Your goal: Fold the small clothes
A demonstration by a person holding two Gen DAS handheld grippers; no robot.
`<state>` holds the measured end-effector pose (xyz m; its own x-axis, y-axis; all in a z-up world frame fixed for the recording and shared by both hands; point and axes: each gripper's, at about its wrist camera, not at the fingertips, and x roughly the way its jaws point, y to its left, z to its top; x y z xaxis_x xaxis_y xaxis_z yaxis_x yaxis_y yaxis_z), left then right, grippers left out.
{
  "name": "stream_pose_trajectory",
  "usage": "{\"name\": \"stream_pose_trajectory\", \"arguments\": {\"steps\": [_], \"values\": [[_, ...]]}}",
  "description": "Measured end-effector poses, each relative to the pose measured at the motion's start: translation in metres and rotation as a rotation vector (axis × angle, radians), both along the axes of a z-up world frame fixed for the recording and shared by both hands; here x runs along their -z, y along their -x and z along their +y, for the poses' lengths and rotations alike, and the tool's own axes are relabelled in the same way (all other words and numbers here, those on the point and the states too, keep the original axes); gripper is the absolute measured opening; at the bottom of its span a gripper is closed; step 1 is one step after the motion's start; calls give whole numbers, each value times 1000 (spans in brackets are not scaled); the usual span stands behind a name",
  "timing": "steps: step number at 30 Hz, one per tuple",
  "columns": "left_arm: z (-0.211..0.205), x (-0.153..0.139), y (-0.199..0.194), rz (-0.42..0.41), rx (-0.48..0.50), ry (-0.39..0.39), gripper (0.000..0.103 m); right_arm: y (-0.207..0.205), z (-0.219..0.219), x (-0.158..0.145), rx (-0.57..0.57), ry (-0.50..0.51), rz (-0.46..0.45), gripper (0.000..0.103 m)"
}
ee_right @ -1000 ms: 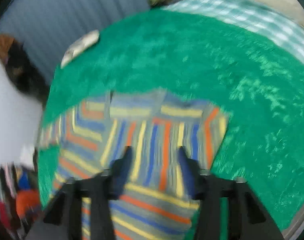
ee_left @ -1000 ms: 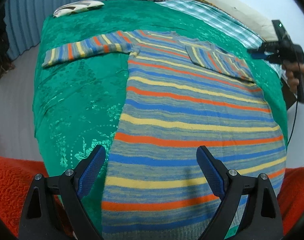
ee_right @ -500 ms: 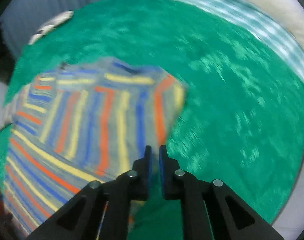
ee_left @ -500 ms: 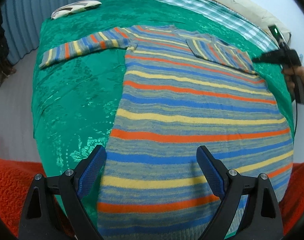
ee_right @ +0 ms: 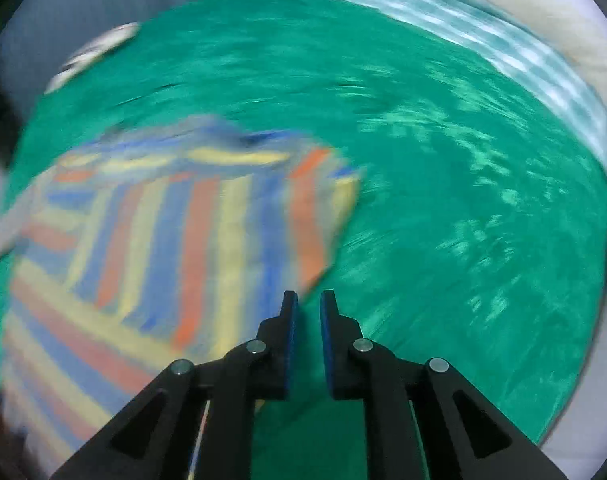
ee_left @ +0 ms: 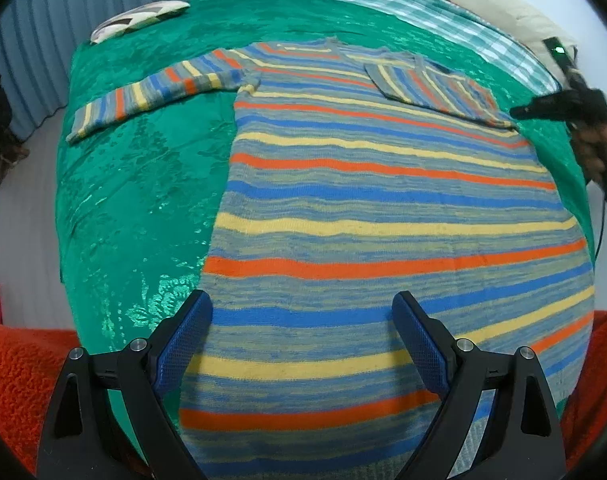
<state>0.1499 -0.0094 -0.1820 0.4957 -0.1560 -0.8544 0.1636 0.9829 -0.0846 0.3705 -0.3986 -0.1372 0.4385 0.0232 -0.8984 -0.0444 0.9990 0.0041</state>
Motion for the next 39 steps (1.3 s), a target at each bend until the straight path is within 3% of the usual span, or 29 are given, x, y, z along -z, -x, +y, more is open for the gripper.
{"name": "stream_pose_trajectory", "arguments": {"steps": [2,4,7,9,11,15,19,21,23,29,34,37,39], "values": [[-2,-3,2,-10,7,1,93,32,20,-2,-91,-88,42,12],[-4,-5,6,-18,22,-8,94,65,34,7,-130,-114,70,12],[-11,4,11,11,53,-72,94,110,31,31,-101,-26,146,13],[-13,4,16,0,64,-98,94,134,20,25,-29,27,124,14],[-13,-2,23,-35,79,-89,94,156,25,7,-31,67,76,17],[-15,-6,34,-45,118,-78,94,214,66,-18,-129,-52,27,19],[-27,12,44,54,196,-106,95,264,105,19,-162,-150,147,19],[-30,10,53,41,221,-140,96,290,119,42,-140,-110,191,19],[-28,10,57,58,231,-132,97,310,126,41,-113,-66,153,19],[-19,12,56,87,208,-93,99,326,137,23,-69,-10,151,19],[-8,-7,63,37,166,-15,99,321,158,-13,-39,-43,-13,28],[-11,0,59,59,154,-41,99,307,184,-2,-61,-67,-33,29],[-15,17,58,99,177,-87,100,299,199,21,-83,-35,22,29]]}}
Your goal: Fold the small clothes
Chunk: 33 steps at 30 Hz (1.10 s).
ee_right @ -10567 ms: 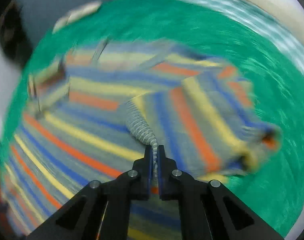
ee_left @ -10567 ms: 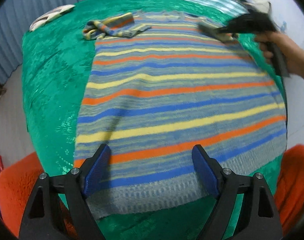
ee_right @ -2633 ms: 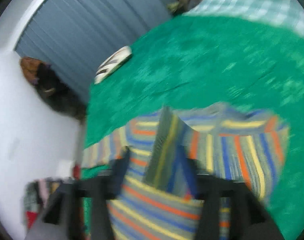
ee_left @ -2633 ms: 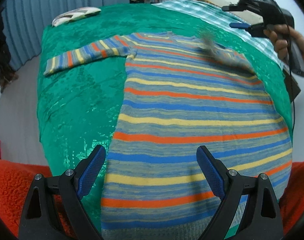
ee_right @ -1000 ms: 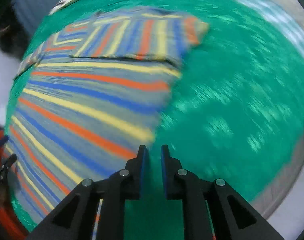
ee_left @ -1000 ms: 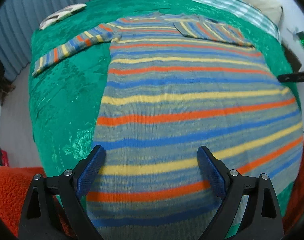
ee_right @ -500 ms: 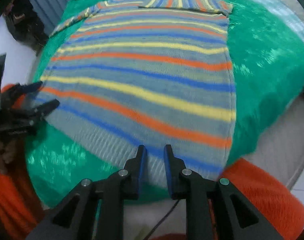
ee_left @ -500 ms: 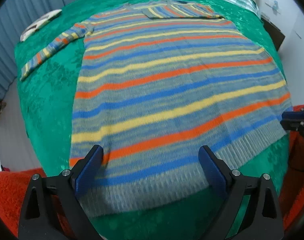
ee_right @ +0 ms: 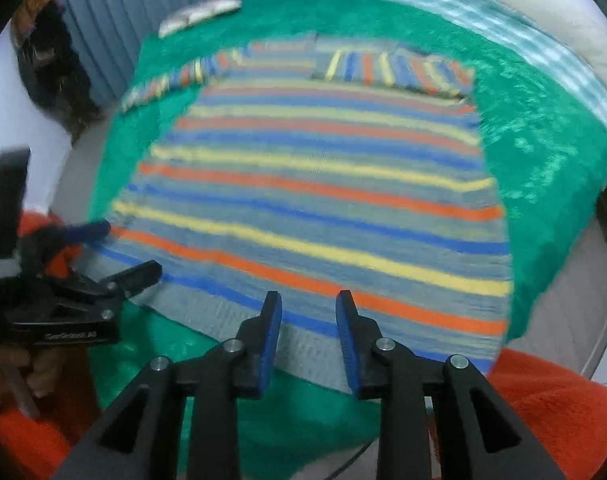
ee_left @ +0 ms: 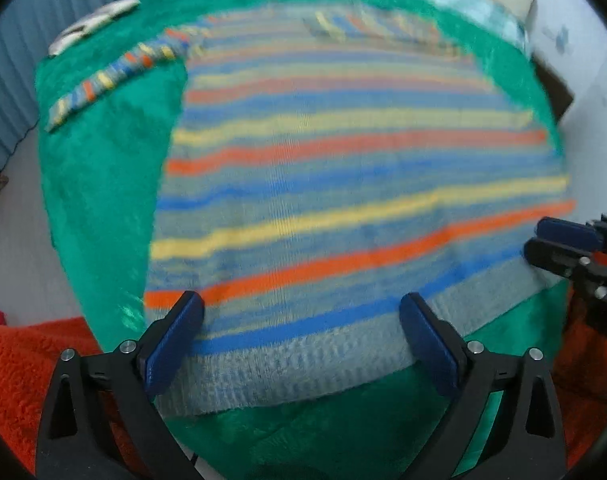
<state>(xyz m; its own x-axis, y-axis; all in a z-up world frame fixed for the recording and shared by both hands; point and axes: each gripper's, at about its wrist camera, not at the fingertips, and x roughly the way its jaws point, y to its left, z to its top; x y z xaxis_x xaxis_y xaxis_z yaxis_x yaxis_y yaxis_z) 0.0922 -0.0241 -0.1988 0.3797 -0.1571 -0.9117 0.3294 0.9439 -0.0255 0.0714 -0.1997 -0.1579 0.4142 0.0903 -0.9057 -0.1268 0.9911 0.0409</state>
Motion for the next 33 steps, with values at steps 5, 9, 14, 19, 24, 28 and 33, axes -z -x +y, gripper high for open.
{"name": "stream_pose_trajectory", "arguments": {"steps": [5,9,14,19,24,28,33], "values": [[-3,2,1,-15,7,-24,102,8,20,22,-45,127,34,29],[1,2,0,-8,5,-2,103,14,20,13,-14,125,3,29],[1,2,0,-12,6,-2,103,20,22,-3,1,138,-53,31],[2,3,-1,-13,6,0,103,19,23,-9,19,145,-84,38],[2,4,0,-16,7,2,103,17,20,-9,26,139,-83,43],[2,4,0,-16,6,1,103,17,19,-10,32,139,-89,44],[2,4,0,-17,6,1,103,18,18,-11,39,143,-92,44]]}}
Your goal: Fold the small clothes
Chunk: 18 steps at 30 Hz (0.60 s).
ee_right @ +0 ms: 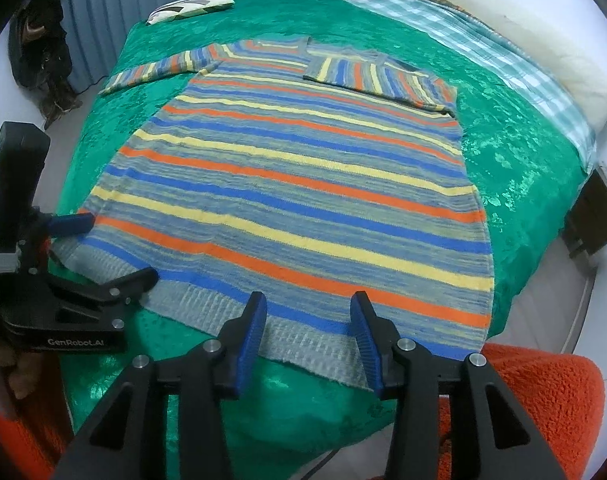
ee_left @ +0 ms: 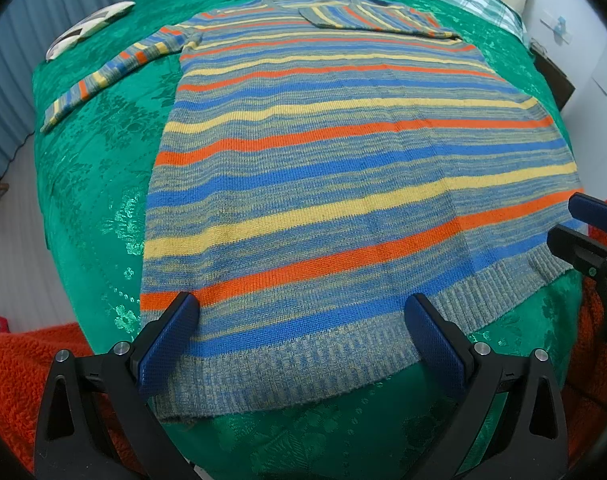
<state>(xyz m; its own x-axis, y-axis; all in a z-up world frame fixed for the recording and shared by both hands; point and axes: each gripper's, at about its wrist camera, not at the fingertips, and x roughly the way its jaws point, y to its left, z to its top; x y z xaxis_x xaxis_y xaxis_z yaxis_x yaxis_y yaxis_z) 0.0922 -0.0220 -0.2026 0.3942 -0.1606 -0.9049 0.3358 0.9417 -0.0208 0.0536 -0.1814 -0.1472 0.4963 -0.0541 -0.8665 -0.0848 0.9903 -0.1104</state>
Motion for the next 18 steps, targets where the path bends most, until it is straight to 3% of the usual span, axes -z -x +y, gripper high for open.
{"name": "stream_pose_trajectory", "arguments": {"steps": [18], "values": [[0,0,0,-1,-1,1,103,1,-2,-3,10,31,-17,44]]}}
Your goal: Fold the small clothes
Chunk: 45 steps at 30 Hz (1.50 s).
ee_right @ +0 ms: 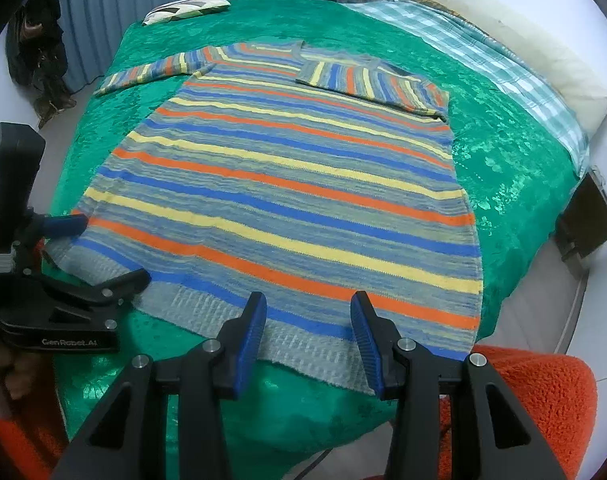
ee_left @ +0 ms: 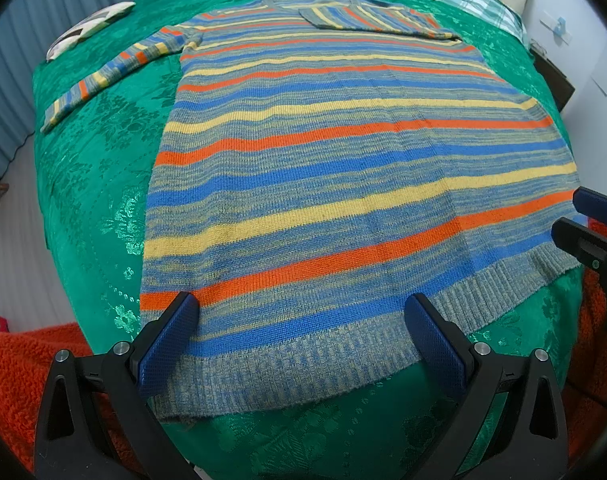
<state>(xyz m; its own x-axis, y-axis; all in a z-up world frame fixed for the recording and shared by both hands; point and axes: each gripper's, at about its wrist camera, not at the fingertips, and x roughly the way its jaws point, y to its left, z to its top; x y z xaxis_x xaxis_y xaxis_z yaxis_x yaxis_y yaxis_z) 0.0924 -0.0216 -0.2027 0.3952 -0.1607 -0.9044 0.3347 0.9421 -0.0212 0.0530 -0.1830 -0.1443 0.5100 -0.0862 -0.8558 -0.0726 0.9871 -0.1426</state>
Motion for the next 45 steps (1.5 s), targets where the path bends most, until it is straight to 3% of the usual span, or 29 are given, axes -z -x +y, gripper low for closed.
{"name": "stream_pose_trajectory", "arguments": {"steps": [37,41,45], "values": [[3,-2,-1,8,4,21,102,1,-2,-2,3,24,-25,45],[16,-23,-12,33,-29,94,101,0,-1,-4,-1,5,-43,45],[73,-59,-49,11,-157,272,102,1,-1,-9,-3,-18,-75,45]]}}
